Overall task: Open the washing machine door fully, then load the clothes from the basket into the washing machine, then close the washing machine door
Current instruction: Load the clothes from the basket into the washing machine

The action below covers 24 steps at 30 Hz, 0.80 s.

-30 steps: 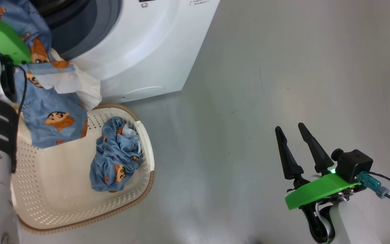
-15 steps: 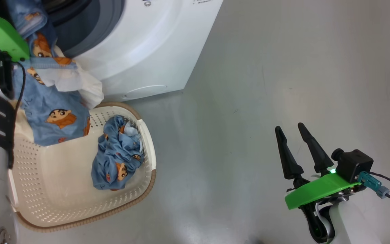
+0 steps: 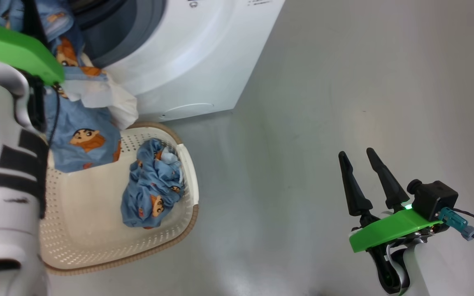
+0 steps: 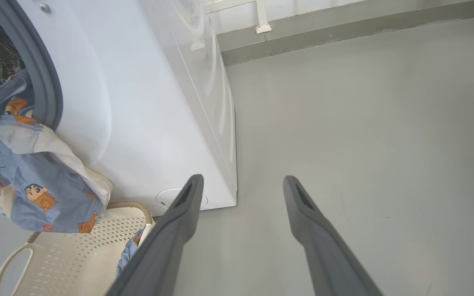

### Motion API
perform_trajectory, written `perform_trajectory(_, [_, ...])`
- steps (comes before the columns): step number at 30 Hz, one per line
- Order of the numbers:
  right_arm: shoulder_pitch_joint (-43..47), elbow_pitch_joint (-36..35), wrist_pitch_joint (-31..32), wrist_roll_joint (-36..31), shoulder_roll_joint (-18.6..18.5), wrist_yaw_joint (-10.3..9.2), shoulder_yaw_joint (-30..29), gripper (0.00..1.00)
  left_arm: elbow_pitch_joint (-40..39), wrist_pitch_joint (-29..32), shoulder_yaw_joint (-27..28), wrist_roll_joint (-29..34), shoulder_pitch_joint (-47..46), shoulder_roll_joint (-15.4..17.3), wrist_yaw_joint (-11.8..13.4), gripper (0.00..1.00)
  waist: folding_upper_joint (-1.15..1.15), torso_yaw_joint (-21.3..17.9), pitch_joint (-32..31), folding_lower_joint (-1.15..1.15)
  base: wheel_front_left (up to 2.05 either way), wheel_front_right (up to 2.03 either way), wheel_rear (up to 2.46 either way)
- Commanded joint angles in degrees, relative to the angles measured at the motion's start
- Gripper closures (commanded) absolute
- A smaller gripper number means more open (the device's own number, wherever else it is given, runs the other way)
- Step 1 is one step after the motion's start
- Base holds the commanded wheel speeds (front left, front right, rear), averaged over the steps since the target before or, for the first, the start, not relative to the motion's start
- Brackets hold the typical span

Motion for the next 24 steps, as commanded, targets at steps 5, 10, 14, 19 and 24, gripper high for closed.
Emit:
perform_trajectory(5, [0.2, -1.4, -0.4, -1.0, -0.1, 0.16, 0.4, 0.00, -7.2, -0.3, 1.7, 0.7, 6.5, 0.6, -0.2, 0.00, 0.00, 1.6, -1.3, 0.00, 0.00, 0.00, 0.00])
perform_trajectory(10, [0.8, -1.4, -0.4, -1.2, -0.5, 0.16, -0.1, 0.00, -12.4, -0.3, 3.0, 1.7, 13.0, -0.5, 0.0, 0.00, 0.00, 2.6, -2.4, 0.00, 0.00, 0.00, 0.00])
perform_trajectory(14, [1.3, -1.4, -0.4, -1.3, -0.8, 0.16, -0.5, 0.00, -16.1, -0.3, 3.8, 2.4, 17.7, -1.5, -0.3, 0.00, 0.00, 3.5, -3.1, 0.00, 0.00, 0.00, 0.00])
perform_trajectory(19, [1.8, -1.3, -0.4, -1.4, -1.3, 0.16, -1.0, 0.00, -19.7, -0.3, 4.4, 2.8, 22.2, -2.4, -0.7, 0.00, 0.00, 4.3, -3.7, 0.00, 0.00, 0.00, 0.00])
perform_trajectory(24, [2.2, -1.4, -0.4, -1.5, -1.9, 0.16, -1.4, 0.00, -24.0, -0.3, 5.0, 3.1, 27.6, -3.3, -1.1, 0.00, 0.00, 5.1, -4.3, 0.00, 0.00, 0.00, 0.00])
